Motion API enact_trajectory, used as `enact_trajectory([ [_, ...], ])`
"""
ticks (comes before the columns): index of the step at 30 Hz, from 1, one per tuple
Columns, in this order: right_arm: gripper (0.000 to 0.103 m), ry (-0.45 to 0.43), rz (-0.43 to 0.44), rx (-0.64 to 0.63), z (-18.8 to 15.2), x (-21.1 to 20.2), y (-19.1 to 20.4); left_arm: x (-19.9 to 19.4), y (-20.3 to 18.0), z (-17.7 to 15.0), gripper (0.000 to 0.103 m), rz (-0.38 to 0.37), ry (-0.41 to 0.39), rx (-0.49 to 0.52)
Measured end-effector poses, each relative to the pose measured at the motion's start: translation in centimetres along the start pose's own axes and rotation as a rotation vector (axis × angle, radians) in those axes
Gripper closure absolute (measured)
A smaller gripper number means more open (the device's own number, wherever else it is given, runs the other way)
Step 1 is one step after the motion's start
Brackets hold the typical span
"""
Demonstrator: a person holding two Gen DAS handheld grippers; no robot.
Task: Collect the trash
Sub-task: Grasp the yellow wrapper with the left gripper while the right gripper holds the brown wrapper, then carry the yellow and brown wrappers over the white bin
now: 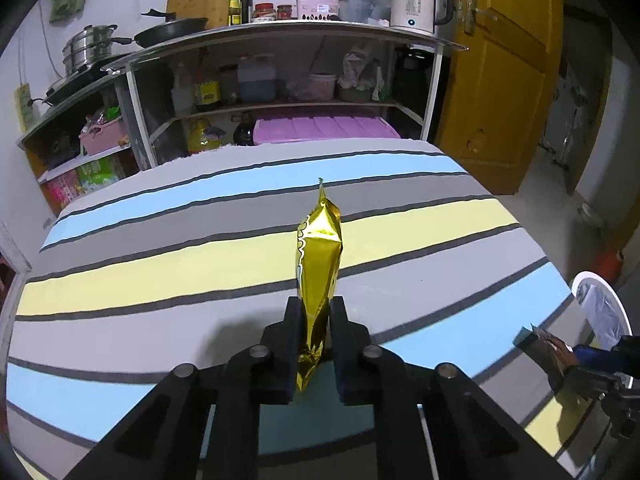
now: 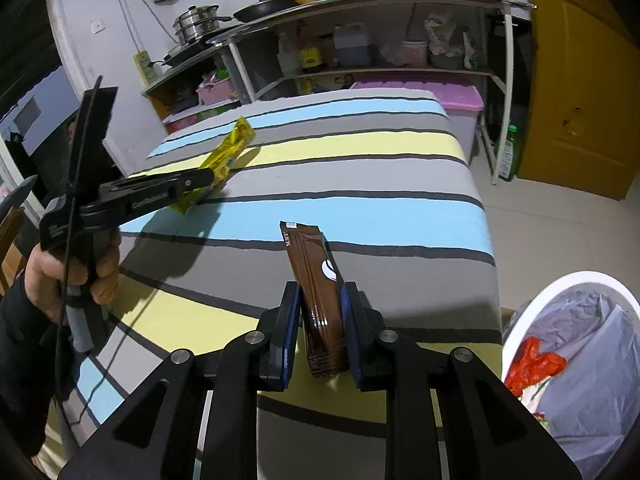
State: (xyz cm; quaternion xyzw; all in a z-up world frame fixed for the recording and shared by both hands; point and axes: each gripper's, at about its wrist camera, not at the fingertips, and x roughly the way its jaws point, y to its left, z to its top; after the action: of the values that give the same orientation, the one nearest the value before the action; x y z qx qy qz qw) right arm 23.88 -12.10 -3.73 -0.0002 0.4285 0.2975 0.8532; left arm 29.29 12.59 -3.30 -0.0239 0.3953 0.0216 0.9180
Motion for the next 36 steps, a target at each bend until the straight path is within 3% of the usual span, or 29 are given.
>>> enact_trajectory([
  [14,0.081,-0.067,-0.022,0.017,-1.0,-4.5,0.9,-8.2,-1.3,-2.5,0.093,-0.042,-0.098,-0.076],
  [36,0.081,-0.15,-0.033,0.012,-4.7,-11.8,1.7,-18.4,-7.0,-8.1,0.093,-0.103,-0.173,-0.067],
])
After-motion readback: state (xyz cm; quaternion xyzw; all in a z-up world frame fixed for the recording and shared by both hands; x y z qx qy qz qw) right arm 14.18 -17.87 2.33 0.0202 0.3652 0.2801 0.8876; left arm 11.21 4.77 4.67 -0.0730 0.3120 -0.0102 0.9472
